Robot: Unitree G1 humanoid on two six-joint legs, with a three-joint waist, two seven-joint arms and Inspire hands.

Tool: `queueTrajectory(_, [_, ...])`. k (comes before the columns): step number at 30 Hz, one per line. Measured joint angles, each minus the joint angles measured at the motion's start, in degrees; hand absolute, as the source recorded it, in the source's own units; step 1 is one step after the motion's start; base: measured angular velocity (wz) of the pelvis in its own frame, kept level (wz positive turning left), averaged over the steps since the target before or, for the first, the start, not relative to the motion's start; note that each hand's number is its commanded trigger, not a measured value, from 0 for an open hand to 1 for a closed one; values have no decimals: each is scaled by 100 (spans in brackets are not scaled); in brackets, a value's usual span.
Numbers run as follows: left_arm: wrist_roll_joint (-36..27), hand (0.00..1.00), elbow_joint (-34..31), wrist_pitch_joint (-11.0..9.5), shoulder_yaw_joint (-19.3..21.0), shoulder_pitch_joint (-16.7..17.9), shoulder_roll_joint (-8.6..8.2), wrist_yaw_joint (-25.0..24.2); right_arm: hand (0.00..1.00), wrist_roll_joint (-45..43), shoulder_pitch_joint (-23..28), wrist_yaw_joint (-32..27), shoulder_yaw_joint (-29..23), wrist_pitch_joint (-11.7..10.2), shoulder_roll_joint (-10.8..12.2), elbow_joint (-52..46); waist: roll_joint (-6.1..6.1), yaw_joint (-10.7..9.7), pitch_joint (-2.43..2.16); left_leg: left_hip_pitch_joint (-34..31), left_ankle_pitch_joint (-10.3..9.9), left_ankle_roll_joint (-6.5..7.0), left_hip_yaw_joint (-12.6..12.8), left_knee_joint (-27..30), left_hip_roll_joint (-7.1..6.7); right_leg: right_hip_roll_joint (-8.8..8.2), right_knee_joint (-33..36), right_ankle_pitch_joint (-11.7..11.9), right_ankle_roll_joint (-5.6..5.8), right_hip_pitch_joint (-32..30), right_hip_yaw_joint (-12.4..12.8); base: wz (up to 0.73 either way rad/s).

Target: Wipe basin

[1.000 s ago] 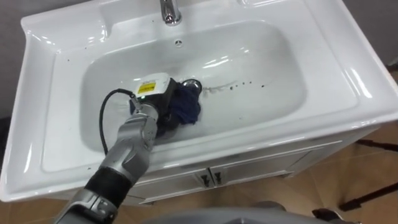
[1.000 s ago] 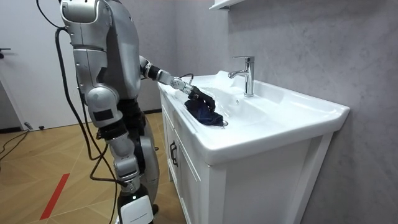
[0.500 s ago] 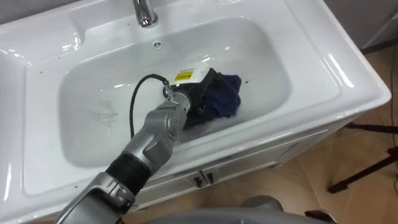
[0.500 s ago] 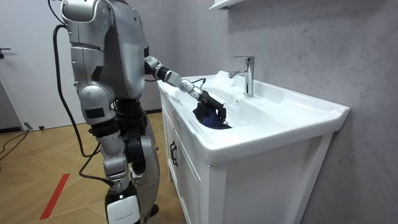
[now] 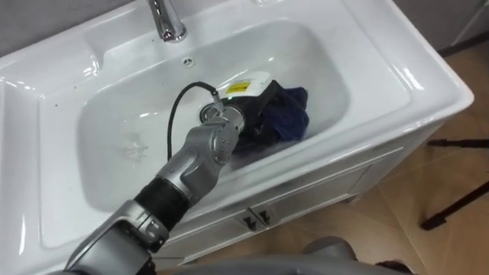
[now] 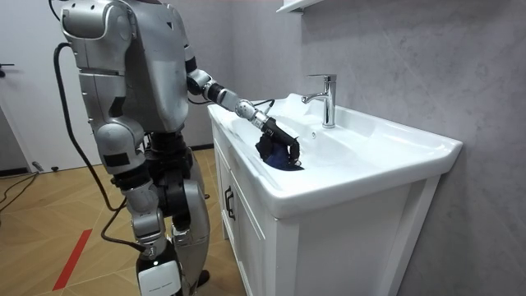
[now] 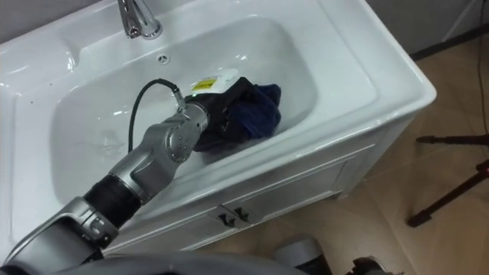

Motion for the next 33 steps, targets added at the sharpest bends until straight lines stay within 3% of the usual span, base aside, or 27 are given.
queueTrajectory(11, [-48,100,-507,-242,-253,-229,-3,-2,0,-4,40,224,-3,-65,-152,66,130,-120,14,-120,0,4,28,41,-12,-22,6,-2,19,-85,-28,1])
queueTrajectory(19, [-20,100,-418,-335,-243,-229,75,0,0,-11,58,305,-52,-64,-178,40,78,-108,51,-38,0,4,43,-49,-10,-16,98,-1,18,-118,26,-3])
queueTrajectory(28, [16,100,-380,-337,-277,-216,364,-1,0,-14,144,365,-128,-56,-250,-143,61,-92,62,-52,11,19,128,-51,-9,-16,51,-15,26,-146,69,-4])
queueTrajectory(33, [223,100,64,-388,-225,-226,540,43,0,-23,154,343,-240,-58,-289,-216,57,-92,46,-77,11,20,195,-66,-5,-11,114,-14,26,-233,156,-7])
